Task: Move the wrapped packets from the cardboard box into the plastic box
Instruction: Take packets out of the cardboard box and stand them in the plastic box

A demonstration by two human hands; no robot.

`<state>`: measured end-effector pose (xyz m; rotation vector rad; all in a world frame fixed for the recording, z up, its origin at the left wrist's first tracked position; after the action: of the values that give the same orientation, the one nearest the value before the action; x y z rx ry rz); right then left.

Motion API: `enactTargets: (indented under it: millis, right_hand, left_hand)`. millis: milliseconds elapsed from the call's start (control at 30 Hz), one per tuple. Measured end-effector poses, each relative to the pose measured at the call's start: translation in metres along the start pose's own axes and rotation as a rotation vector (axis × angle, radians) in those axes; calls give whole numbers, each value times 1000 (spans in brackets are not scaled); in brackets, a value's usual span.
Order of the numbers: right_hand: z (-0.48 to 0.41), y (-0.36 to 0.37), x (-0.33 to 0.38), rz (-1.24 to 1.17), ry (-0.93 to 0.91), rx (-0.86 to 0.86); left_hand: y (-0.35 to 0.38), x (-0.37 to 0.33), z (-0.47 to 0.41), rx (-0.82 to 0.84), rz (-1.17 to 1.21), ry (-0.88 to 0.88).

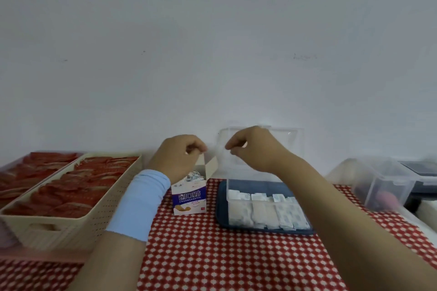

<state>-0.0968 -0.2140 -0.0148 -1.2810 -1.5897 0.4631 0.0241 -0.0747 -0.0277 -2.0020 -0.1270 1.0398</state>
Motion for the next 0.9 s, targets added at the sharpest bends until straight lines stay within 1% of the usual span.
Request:
enactTargets:
  millis: [67, 167, 233, 300, 467, 533, 600, 700, 800, 900]
  right_hand:
    - [-6, 16, 14, 58, -67, 34]
    - [-15, 37, 28, 169, -124, 58]
    - [-22, 53, 35, 200, -156, 91]
    - [-29, 67, 41, 271, -189, 143]
    - [-46, 96, 41, 634, -238, 282]
    - [-51, 105, 35, 707, -217, 329]
    - [-54, 110, 31, 719, -197, 367]
    - [-56, 107, 30, 695, -185, 363]
    - [-54, 99, 29, 638, -167, 282]
    - [-45, 89, 25, 485, -128, 165]
  left_hand:
    - [-5, 27, -4, -51, -41, -93]
    - [-2, 55, 0, -35, -108, -168]
    - [5, 68, 3, -24, -140, -178]
    - [12, 78, 1, -16, -94, -180]
    - [17, 87, -6, -4, -83, -161]
    - [19, 89, -8, -7, -70, -144]
    - [22, 90, -10, -10, -76, -129]
    - [24, 88, -13, -14, -91, -111]
    - [26, 87, -15, 2, -100, -103]
    - [27, 87, -14, 32, -68, -132]
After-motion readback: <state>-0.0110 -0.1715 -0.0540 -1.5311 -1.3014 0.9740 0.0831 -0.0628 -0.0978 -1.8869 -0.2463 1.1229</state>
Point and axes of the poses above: each hand's wrist, its own z-axis away from the middle knuckle, its own y-axis out of the palm, x = y × z, the point moved 7 cm from there along -z, towards the middle knuckle, and after that the axes turned 12 degrees about -y, right-handed, at the moved point
